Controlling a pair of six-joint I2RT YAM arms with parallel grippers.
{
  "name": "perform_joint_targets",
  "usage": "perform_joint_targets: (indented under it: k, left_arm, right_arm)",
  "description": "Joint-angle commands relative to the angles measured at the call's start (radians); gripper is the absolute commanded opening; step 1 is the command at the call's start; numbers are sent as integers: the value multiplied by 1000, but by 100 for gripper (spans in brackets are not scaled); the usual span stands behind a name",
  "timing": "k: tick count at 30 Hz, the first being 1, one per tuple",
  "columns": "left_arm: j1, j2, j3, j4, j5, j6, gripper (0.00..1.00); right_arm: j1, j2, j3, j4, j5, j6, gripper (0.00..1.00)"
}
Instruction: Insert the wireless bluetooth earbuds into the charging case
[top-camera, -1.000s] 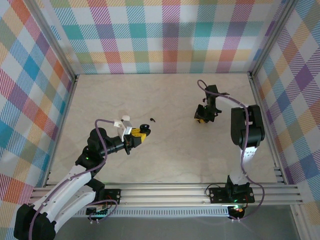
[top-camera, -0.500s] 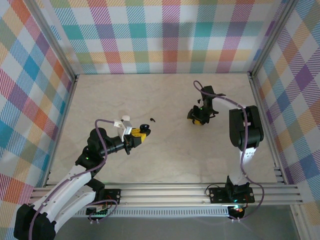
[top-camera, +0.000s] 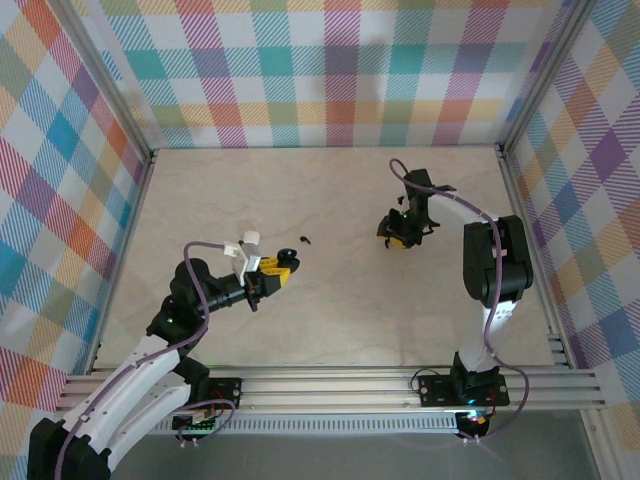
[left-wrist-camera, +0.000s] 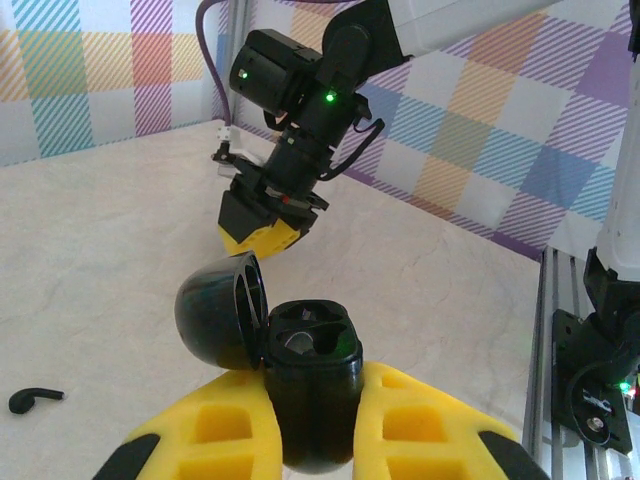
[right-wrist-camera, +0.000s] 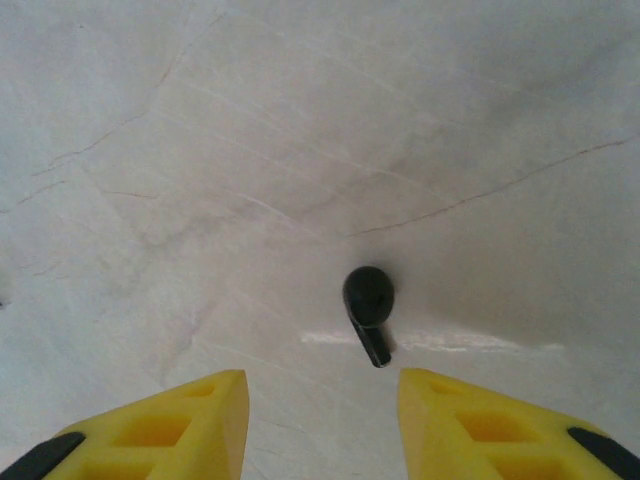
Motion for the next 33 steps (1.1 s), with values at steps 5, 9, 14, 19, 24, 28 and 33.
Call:
perform_joint_targets:
  k: [5, 9, 14, 19, 24, 28, 33]
  left_arm:
    - [-6, -18, 31, -6, 8, 22, 0]
    - [-6, -12, 34, -5, 9, 19, 0]
    - [-5, -13, 36, -12, 11, 17, 0]
    - [-6, -12, 35, -15, 9, 18, 0]
    - [-5, -7, 39, -18, 6, 20, 0]
    - [-6, -9, 44, -27, 9, 20, 0]
    - [-6, -22, 38, -43, 4, 25, 0]
  right_arm:
    - [4, 28, 77, -48, 48, -89, 38]
    - [6, 74, 109, -75, 52, -114, 38]
    - [7, 110, 128, -91, 72, -131, 36]
    - [16, 119, 132, -88, 73, -135, 33]
    - [29, 128, 135, -83, 71, -142, 27]
    - [33, 142, 148, -88, 72, -147, 22]
    - [36, 147, 148, -91, 76, -147, 17]
